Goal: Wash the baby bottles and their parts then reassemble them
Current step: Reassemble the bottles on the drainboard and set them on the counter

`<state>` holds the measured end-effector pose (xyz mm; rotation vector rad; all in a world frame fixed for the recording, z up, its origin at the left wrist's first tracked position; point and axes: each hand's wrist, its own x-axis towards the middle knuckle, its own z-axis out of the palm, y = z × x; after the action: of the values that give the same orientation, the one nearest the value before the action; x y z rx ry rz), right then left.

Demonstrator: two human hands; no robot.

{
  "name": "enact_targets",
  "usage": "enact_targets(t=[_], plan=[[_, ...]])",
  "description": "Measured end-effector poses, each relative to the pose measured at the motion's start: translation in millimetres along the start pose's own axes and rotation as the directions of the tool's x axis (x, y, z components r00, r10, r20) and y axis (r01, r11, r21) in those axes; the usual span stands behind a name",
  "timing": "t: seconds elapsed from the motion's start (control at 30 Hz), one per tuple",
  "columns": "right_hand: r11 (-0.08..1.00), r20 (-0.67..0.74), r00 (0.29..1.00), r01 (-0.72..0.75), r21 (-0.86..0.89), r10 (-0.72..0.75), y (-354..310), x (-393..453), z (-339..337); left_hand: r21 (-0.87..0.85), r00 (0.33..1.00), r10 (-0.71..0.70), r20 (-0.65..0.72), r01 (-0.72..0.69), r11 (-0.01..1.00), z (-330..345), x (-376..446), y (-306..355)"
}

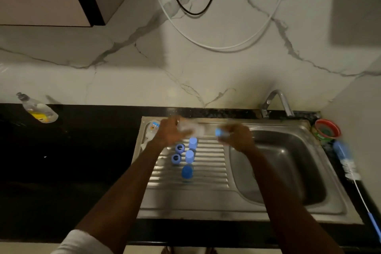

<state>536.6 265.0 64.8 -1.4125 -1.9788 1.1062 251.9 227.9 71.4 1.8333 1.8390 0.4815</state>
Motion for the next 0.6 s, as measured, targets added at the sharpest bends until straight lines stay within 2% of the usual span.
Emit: enact_targets(t=[0.03,0.07,0.1,0.17,0.2,0.23,0.27,0.3,0.33,0.37,0.4,0.43,0.47,0.5,0.53,0.57,0.6], plan=[[0.948,0.054,0.999,0.019,-0.317,-0.002,31,1,14,0.232,0.992,0.001,0.129,-0.031,0.972,12,-2,-10],[0.897,0.065,0.998,0.013,-0.441,0.017,50,0,22,0.336,0.983,-0.007,0.185,-0.057,0.940,20,-4,-14],[0.895,0.070,0.997,0.015,-0.447,0.018,49,-1,24,0.303,0.985,-0.012,0.173,-0.042,0.952,22,-2,-17],[0.915,-0.041,0.996,0.061,-0.399,-0.084,10,8,9,0.123,0.998,-0.009,0.065,0.001,0.992,6,7,-5],[0.950,-0.120,0.986,0.075,-0.303,-0.116,-22,15,-4,0.040,0.999,0.006,-0.035,-0.005,0.999,-7,12,3],[0.995,-0.175,0.979,0.099,-0.027,-0.102,-50,22,-20,-0.075,0.991,0.022,-0.133,-0.032,0.997,-25,15,13],[0.922,-0.185,0.978,0.157,0.353,-0.096,-76,23,-36,-0.231,0.974,0.003,-0.228,-0.057,0.971,-42,15,25],[0.722,-0.205,0.970,0.234,0.651,-0.129,-95,22,-51,-0.425,0.958,-0.041,-0.284,-0.088,0.901,-54,14,36],[0.483,-0.203,0.966,0.256,0.837,-0.159,-105,19,-59,-0.630,0.950,-0.080,-0.303,-0.136,0.765,-62,11,47],[0.314,-0.186,0.966,0.235,0.920,-0.178,-108,16,-62,-0.773,0.948,-0.132,-0.290,-0.151,0.617,-64,9,53],[0.275,-0.134,0.978,0.174,0.946,-0.160,-99,13,-58,-0.822,0.948,-0.153,-0.278,-0.153,0.548,-59,6,53],[0.399,-0.065,0.989,0.113,0.910,-0.131,-81,12,-50,-0.766,0.953,-0.151,-0.264,-0.112,0.633,-48,3,44],[0.676,-0.021,0.995,0.080,0.732,-0.094,-56,11,-41,-0.596,0.975,-0.111,-0.193,-0.027,0.803,-35,-1,30],[0.944,0.018,0.995,0.085,0.320,-0.095,-25,8,-27,-0.262,0.998,-0.037,-0.055,0.022,0.965,-20,-9,14],[0.981,0.117,0.984,0.145,-0.126,-0.131,5,5,-12,0.075,0.991,-0.010,0.131,0.000,0.997,-8,-16,2],[0.887,0.185,0.977,0.177,-0.426,-0.106,29,6,1,0.249,0.974,-0.025,0.226,-0.033,0.968,2,-21,-9],[0.858,0.196,0.977,0.166,-0.486,-0.079,40,6,6,0.268,0.965,-0.036,0.261,-0.037,0.963,3,-24,-14]])
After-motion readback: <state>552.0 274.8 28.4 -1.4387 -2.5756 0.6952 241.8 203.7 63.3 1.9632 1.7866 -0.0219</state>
